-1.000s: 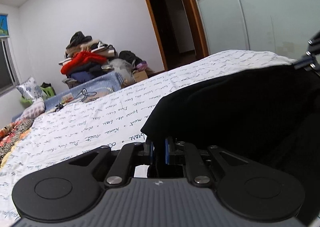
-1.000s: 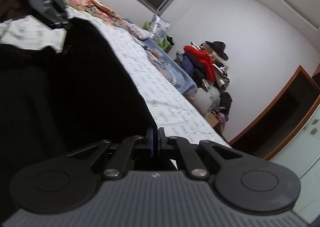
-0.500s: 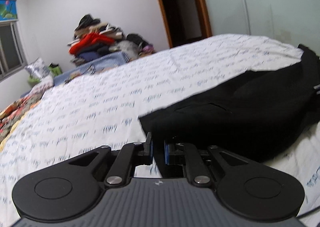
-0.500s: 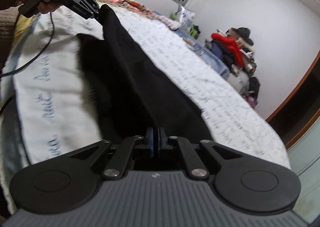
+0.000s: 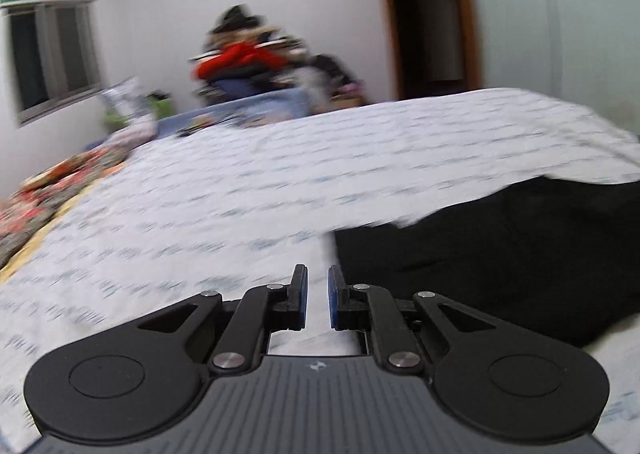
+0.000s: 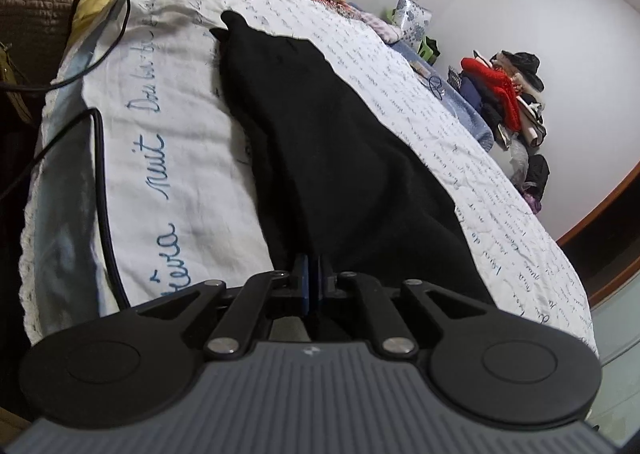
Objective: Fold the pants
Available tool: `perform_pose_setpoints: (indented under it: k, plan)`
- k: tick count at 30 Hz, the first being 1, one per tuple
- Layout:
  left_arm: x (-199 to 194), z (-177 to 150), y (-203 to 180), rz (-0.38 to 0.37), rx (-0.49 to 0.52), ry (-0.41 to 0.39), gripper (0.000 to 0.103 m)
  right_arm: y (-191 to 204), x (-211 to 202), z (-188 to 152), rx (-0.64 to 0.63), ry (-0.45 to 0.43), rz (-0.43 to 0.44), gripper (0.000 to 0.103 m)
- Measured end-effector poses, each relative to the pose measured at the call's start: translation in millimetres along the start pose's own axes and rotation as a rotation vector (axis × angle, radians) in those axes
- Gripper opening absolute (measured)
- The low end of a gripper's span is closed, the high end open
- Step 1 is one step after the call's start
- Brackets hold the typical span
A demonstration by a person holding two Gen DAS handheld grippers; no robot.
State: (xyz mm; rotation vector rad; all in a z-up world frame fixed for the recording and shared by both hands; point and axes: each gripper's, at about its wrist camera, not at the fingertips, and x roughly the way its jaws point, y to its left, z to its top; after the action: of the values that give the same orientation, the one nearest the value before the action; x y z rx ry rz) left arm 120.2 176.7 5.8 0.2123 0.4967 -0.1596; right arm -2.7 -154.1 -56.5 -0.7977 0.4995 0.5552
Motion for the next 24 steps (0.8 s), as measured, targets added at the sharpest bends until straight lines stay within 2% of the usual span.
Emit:
perform_pose_setpoints:
  k: [5,10,13,15,17,19,20,21,22,23,24]
  plan:
    - [2.7,16.7,-59.7,-0.127,0.114,-0.012,0.01,-4.6,-6.2,3.0,0.032,0.003,-0.001,0.01]
    - [6.9,26.7,-122.0,-0.328,0.201,-0.005,0.01,-15.4,-29.7,-0.5,0.053,0.01,-0.062,0.011]
    - [5.6,24.8,-159.9,-0.442,0.277,-0.014,0.01,-19.7,-37.7,-12.5,0.075,0.068,-0.079,0.011]
    - [3.4,22.1,-180.9,-0.501,0.325,-0.019,0.01,-20.7,-42.4,-24.4,0.101,0.136,-0.041,0.011]
    - [2.7,19.6,-198.0,-0.553,0.373,-0.017,0.01,-21.4,-56.5,-32.6,0.124,0.163,0.005,0.011]
    - [1.0,19.2,-210.9,-0.594,0.415,-0.012,0.01,-33.2,-83.4,-38.1,0.21,0.136,0.086,0.015]
    - [0.6,18.1,-216.0,-0.609,0.429,-0.012,0.01,-40.2,-97.9,-39.4,0.251,0.103,0.096,0.019]
    - [0.4,17.8,-219.0,-0.623,0.438,-0.011,0.01,-49.3,-113.8,-41.3,0.3,0.065,0.086,0.036]
    - [1.6,17.5,-222.4,-0.634,0.445,-0.006,0.011,-59.2,-127.7,-44.2,0.351,0.034,0.044,0.065]
    - [3.5,17.0,-226.6,-0.638,0.447,-0.002,0.011,-68.6,-137.7,-47.7,0.398,0.015,-0.026,0.081]
    - [4.6,16.3,-230.8,-0.638,0.447,0.003,0.011,-78.4,-143.6,-52.8,0.441,0.012,-0.105,0.102]
